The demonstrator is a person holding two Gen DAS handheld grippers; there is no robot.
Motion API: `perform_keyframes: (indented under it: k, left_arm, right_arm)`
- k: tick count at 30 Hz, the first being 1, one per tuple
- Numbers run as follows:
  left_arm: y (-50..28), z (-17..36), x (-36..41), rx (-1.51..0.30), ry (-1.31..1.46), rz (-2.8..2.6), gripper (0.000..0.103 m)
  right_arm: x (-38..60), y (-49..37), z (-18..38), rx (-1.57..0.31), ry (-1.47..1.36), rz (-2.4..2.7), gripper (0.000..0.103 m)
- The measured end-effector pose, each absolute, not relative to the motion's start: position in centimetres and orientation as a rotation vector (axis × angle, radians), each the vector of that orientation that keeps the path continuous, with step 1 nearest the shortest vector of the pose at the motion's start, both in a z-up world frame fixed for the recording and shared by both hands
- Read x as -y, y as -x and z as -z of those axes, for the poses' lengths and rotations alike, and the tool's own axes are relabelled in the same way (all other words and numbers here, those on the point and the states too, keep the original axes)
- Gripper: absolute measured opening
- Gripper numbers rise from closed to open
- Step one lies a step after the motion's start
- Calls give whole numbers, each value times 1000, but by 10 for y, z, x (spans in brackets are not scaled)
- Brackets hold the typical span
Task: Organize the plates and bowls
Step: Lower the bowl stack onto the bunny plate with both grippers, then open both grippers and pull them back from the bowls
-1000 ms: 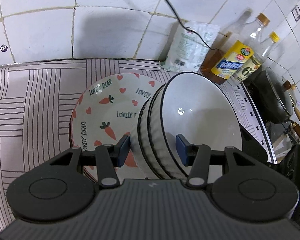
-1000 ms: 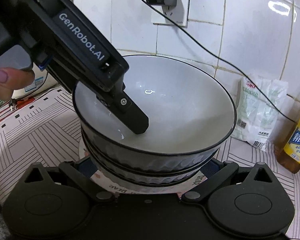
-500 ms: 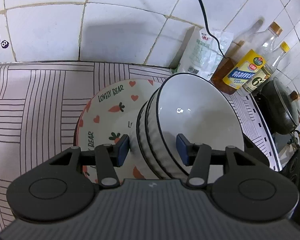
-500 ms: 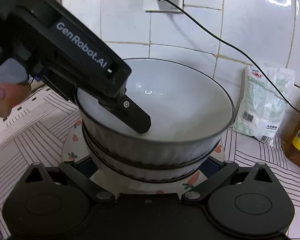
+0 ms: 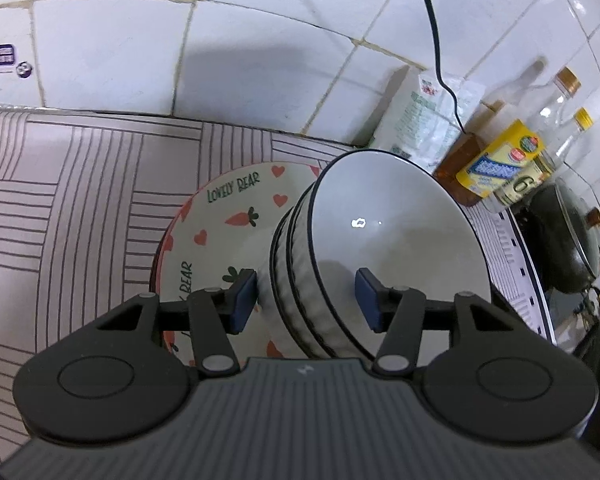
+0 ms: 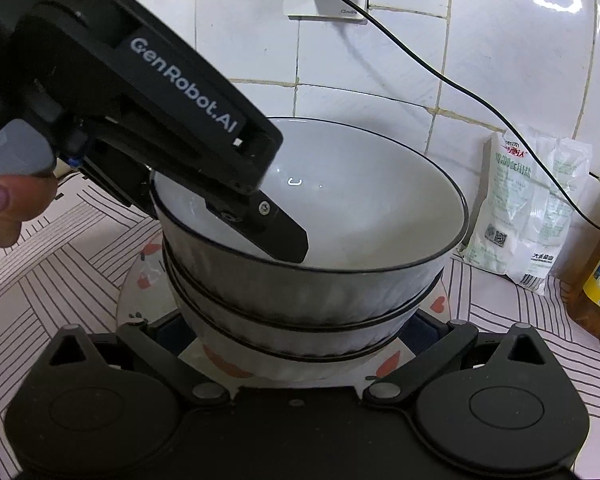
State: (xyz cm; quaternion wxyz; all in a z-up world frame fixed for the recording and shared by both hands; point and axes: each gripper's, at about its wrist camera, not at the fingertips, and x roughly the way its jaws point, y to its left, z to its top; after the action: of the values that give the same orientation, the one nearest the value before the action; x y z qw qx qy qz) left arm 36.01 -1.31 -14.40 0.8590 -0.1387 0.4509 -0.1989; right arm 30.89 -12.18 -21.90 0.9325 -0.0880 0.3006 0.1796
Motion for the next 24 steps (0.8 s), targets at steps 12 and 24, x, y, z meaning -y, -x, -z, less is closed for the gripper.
perform_keyframes:
  k: [12, 24]
  left_arm:
    - [-343, 138, 15, -897, 199, 303, 51]
    - [-295, 109, 8, -853, 153, 237, 54]
  right_arm:
    - [113, -291, 219, -581, 211, -349, 103]
    - [146, -253, 183, -594, 32, -280, 103]
